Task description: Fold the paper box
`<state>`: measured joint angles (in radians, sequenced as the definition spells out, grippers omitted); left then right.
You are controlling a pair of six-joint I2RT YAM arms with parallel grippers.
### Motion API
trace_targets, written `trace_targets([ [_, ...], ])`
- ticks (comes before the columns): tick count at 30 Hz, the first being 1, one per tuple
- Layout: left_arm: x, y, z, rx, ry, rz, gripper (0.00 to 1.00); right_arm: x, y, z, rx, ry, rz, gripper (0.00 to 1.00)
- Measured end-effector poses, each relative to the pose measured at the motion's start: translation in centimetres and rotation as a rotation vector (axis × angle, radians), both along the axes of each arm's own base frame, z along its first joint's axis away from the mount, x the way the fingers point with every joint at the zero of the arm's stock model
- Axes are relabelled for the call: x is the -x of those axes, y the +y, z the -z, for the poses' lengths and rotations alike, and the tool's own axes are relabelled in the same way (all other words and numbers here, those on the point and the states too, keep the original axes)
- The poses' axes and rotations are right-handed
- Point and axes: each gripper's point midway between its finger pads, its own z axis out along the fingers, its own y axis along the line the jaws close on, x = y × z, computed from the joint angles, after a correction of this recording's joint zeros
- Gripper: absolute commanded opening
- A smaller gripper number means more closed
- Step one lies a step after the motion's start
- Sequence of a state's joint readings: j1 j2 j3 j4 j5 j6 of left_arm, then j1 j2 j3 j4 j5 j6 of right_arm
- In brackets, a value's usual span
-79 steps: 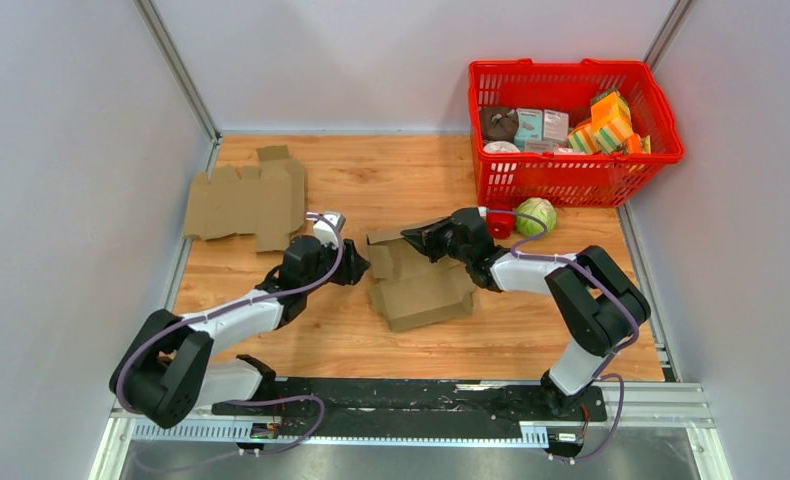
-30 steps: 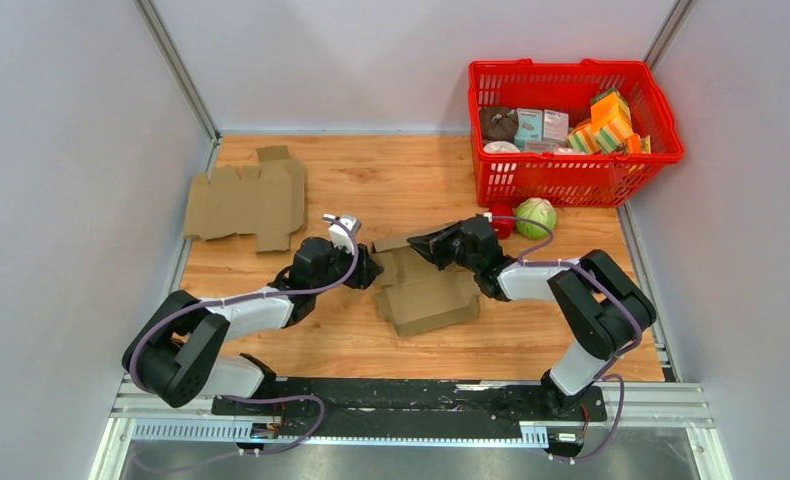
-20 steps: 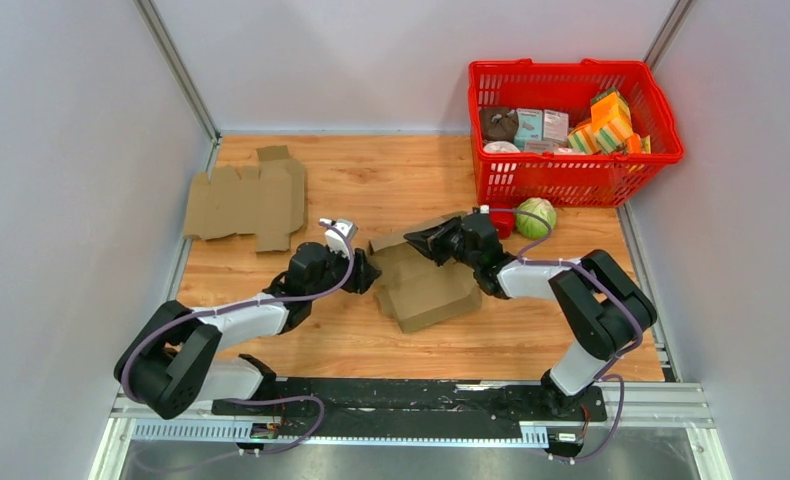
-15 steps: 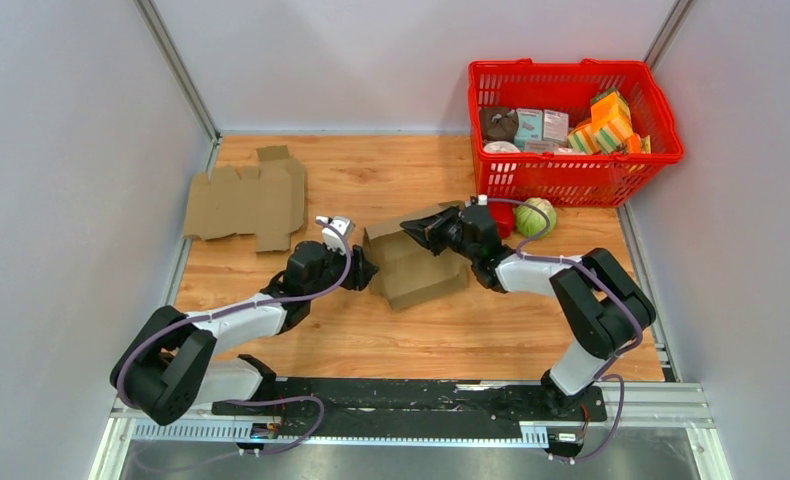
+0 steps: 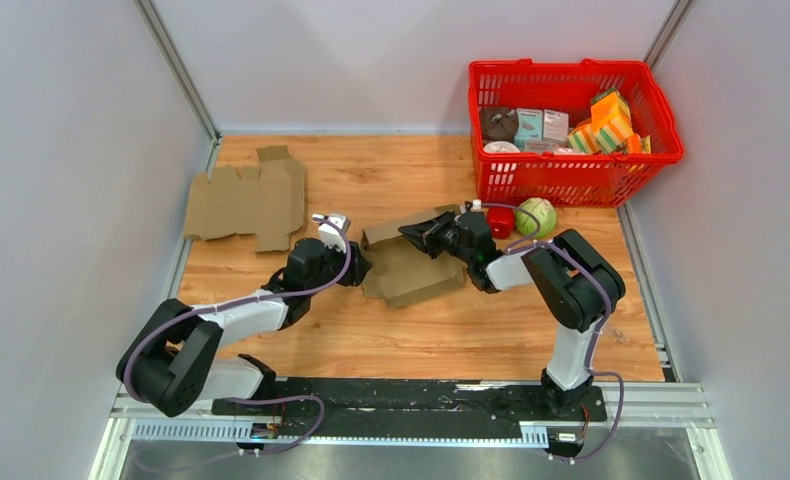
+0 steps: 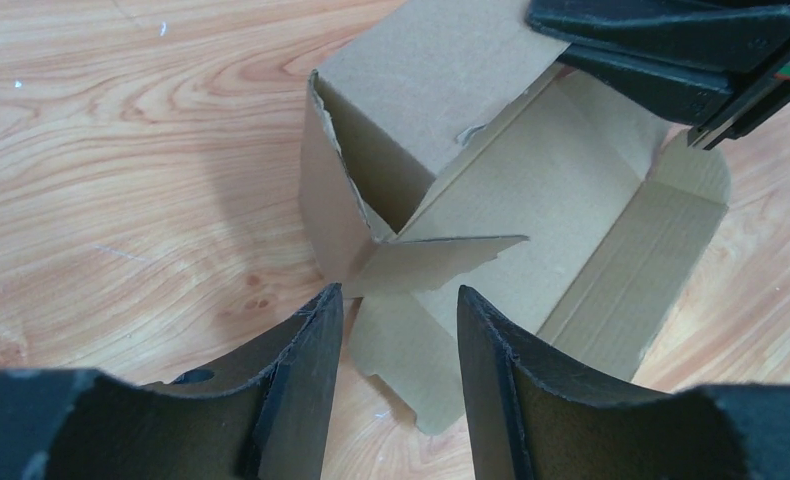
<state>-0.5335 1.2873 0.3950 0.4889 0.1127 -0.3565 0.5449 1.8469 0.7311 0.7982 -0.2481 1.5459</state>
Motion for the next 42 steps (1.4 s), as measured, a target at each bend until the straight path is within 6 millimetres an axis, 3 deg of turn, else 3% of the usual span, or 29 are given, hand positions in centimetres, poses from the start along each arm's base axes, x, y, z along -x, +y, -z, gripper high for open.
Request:
trace_targets([
  [9,-1.0,0.1,0.6,-0.046,0.001,-0.007,0.55,-0.4,-0.2,-0.1,-0.007,-0.013,0.002,0.01],
  [20,-3.5,-1.0,0.6,-0.105,-0.054,-0.038,0.38,-1.0,0.1,-0.3,-0.040,0.075,0.020,0.00],
  [29,-4.7,-1.2,0.8,-0.220,-0.130,-0.228,0.31,-1.0,0.1,-0.3,-0.047,0.128,0.058,0.00],
  [37,-6.1,-0.5,1.2,-0.313,-0.150,-0.406,0.34,-0.8,0.2,-0.5,-0.064,0.152,0.083,0.00],
  [39,-6.6,-0.3,1.3,-0.339,-0.140,-0.458,0.28,-0.7,0.2,-0.4,-0.070,0.161,0.089,0.00],
  [40,-7.0,-0.1,1.3,-0.354,-0.133,-0.490,0.16,-0.6,0.3,-0.4,-0.075,0.167,0.092,0.00],
  [42,-7.4,0.1,1.5,-0.378,-0.112,-0.546,0.05,-0.5,0.4,-0.4,-0.089,0.179,0.103,0.00],
])
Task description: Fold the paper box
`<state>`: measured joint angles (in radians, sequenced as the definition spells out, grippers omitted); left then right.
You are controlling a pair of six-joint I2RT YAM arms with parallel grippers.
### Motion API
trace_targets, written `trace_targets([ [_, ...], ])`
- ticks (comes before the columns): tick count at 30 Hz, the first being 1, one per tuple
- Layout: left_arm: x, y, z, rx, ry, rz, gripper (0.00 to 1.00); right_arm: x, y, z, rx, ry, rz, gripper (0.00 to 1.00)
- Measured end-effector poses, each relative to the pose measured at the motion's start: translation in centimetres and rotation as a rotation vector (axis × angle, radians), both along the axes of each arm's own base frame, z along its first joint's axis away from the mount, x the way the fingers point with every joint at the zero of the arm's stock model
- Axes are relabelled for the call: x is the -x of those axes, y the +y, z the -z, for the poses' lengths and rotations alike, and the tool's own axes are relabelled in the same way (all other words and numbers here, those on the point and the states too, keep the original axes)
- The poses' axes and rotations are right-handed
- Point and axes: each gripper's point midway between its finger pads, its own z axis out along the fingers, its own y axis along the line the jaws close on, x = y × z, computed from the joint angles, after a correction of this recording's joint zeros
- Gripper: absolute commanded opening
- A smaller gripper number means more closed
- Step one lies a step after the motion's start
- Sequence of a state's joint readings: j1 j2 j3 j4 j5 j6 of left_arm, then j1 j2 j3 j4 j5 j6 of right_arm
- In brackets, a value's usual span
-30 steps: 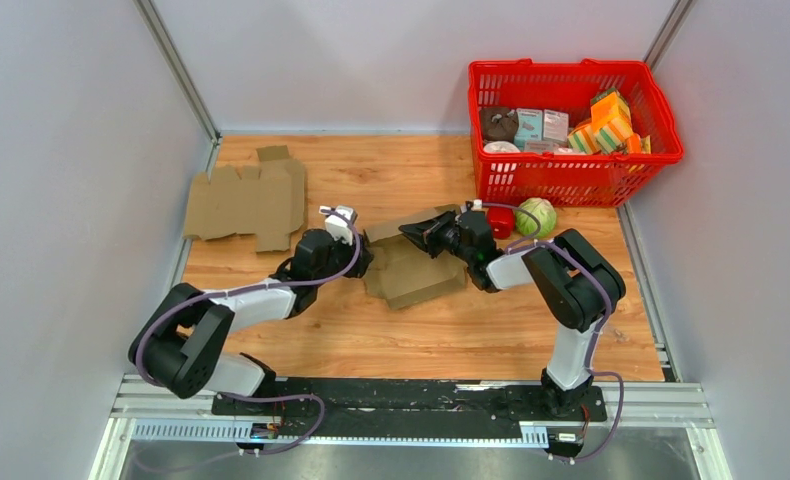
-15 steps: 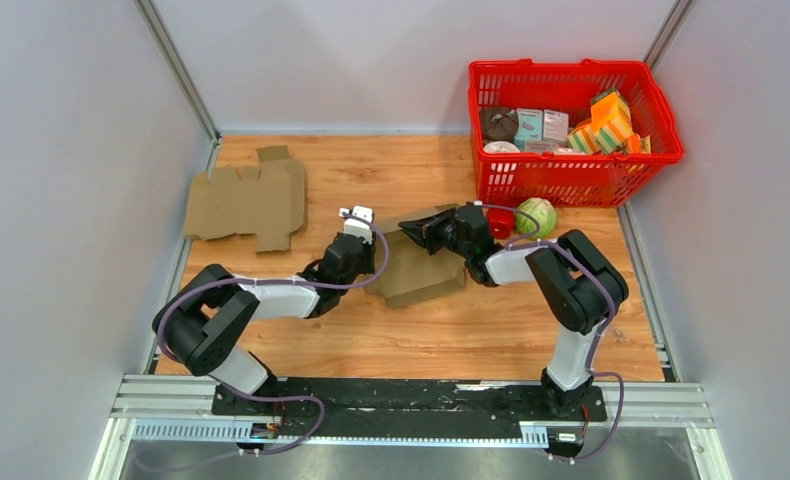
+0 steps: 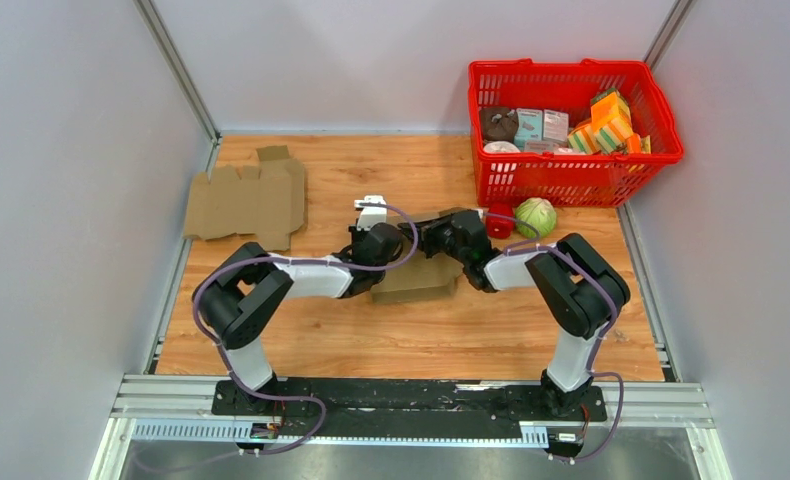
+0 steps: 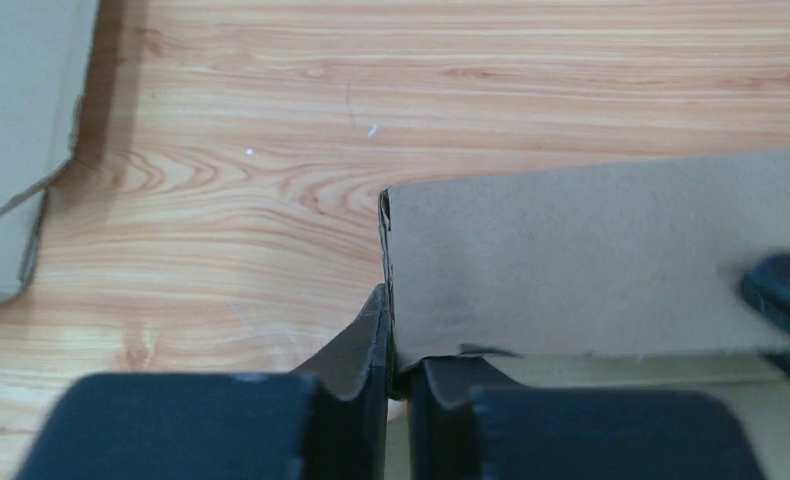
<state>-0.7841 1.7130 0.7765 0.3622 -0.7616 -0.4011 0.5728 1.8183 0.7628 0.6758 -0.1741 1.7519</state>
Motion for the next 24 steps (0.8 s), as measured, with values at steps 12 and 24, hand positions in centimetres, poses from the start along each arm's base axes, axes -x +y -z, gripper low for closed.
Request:
trace_targets([
  [12,-0.4,-0.2,0.3,-0.014,0.055,-0.176,0.00,0.9,-1.6,-0.5,0.026,0.027,0.068,0.53],
  [24,2.7,3.5,0.4,-0.037,0.049,-0.067,0.00,4.4,-10.8,-4.9,0.683,-0.368,-0.318,0.76],
])
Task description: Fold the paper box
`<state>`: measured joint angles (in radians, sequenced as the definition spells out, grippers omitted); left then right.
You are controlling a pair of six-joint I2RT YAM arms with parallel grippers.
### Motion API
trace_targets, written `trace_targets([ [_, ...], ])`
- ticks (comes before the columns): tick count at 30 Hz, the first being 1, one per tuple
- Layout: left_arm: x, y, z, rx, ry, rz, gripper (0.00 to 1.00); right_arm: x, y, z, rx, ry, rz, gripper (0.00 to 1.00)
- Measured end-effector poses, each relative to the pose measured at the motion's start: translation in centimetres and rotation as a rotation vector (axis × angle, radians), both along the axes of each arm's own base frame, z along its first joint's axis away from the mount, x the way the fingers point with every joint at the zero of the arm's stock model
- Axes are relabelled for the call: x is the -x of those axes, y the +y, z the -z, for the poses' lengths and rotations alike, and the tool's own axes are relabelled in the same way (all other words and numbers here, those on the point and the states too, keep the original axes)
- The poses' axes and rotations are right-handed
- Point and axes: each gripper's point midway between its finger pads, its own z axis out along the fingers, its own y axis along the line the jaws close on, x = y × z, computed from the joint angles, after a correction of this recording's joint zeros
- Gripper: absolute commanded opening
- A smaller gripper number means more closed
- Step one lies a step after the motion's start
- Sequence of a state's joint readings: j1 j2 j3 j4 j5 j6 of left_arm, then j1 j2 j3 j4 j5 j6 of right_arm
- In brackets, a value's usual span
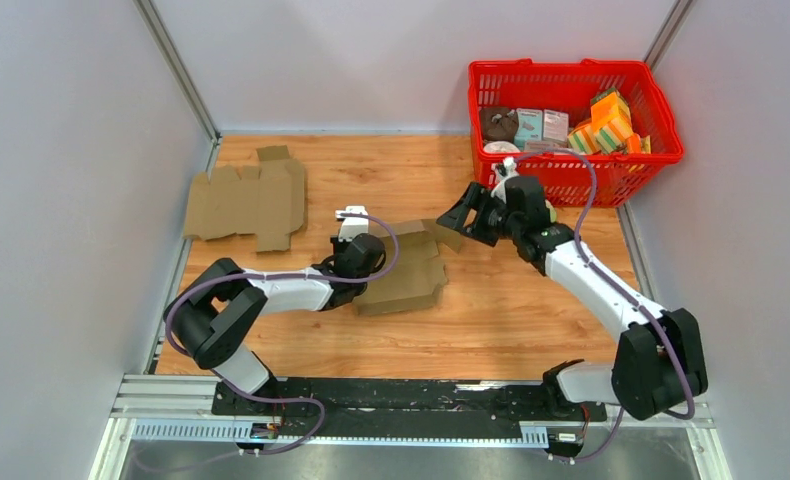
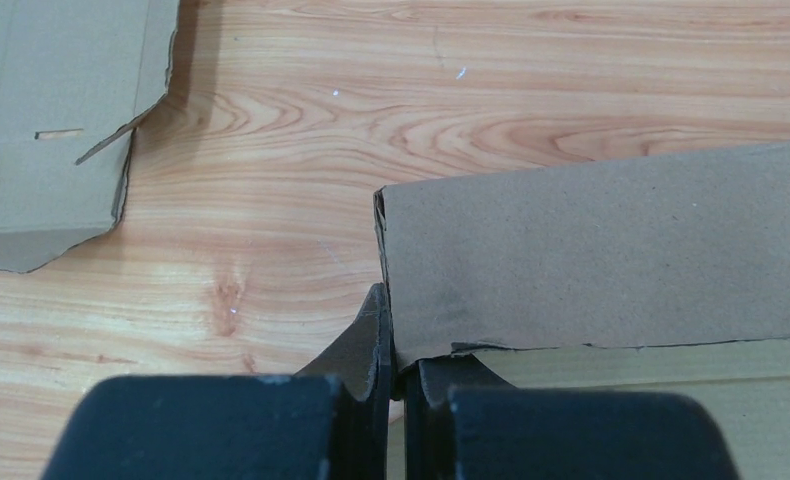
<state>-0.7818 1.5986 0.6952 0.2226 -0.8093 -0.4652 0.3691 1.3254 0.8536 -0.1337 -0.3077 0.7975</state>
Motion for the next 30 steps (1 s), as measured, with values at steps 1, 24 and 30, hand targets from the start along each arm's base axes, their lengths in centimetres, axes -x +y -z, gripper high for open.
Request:
trace_targets([
  [1,0.1,0.0,0.0,0.004,0.001,0.006,0.00,0.1,0.1,-1.2,0.035,-0.042,-0.046,0.76],
  [24,0.9,0.4,-0.1,0.028,0.018,0.024,0.00,-1.8,7.4,3.1,-0.063,0.121,-0.267,0.33],
  [30,1.1,0.6,0.0,0.034,0.022,0.020,0.00,-2.8,7.7,3.6,-0.308,0.181,-0.152,0.08],
])
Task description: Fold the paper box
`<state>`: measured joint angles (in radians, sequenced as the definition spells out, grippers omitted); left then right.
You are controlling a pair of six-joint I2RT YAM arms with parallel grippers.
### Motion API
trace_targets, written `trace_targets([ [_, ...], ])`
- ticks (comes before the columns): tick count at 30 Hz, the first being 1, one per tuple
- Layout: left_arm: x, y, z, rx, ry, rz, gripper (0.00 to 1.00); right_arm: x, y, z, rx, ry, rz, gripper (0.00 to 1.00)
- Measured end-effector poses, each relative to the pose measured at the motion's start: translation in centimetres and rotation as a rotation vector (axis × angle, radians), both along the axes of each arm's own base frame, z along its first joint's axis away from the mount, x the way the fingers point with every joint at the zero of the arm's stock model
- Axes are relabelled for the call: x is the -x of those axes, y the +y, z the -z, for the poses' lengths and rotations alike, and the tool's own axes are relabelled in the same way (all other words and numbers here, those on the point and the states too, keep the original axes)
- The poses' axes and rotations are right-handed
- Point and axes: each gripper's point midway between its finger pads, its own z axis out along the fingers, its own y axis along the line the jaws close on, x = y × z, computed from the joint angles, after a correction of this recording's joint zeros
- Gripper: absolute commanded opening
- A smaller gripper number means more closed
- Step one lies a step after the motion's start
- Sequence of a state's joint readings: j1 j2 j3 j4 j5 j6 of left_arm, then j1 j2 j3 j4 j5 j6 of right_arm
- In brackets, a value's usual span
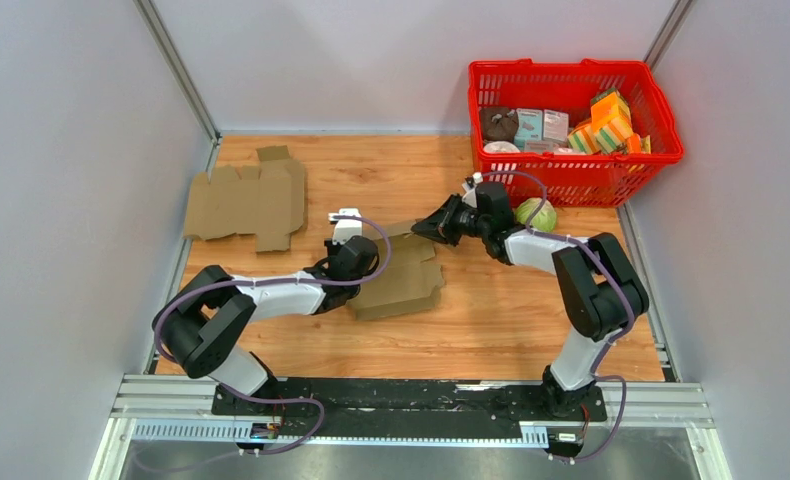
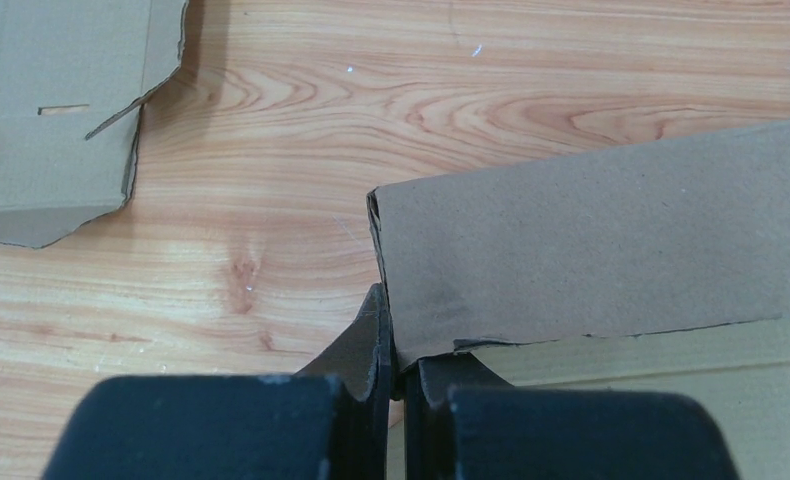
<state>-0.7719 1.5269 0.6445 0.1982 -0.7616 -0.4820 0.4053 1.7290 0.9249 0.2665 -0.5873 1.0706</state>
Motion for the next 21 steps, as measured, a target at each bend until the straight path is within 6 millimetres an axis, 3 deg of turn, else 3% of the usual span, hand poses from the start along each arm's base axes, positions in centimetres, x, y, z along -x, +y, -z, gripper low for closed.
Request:
trace_targets([
  [3,0.2,0.1,0.0,0.007,-0.001,-0.003,0.00,-0.5,0.2,0.1,-0.087,0.037,0.036,0.13],
  [4,0.3,0.2,0.0,0.010,-0.002,-0.004,0.00,-0.4,0.2,0.2,-0.101,0.049,0.040,0.28],
  [7,0.5,0.4,0.0,0.014,-0.003,-0.005,0.00,-0.3,0.1,0.0,-0.105,0.039,0.033,0.48],
  [10,0.6,0.3,0.0,0.023,-0.002,-0.003,0.00,0.7,-1.3,1.1,0.039,0.000,0.015,0.51],
  [15,0.9,0.3,0.0,0.049,-0.003,-0.004,0.00,2.6,-4.1,1.1,0.345,-0.177,-0.024,0.43],
  [19,1.0,0.2,0.0,0.056,-0.001,-0.002,0.00,3.8,-4.4,2.1,0.522,-0.283,-0.086,0.07],
  [21,1.1,0.2,0.0,0.058,0.000,-0.001,0.00,4.0,-4.3,3.3,0.583,-0.291,-0.120,0.00],
])
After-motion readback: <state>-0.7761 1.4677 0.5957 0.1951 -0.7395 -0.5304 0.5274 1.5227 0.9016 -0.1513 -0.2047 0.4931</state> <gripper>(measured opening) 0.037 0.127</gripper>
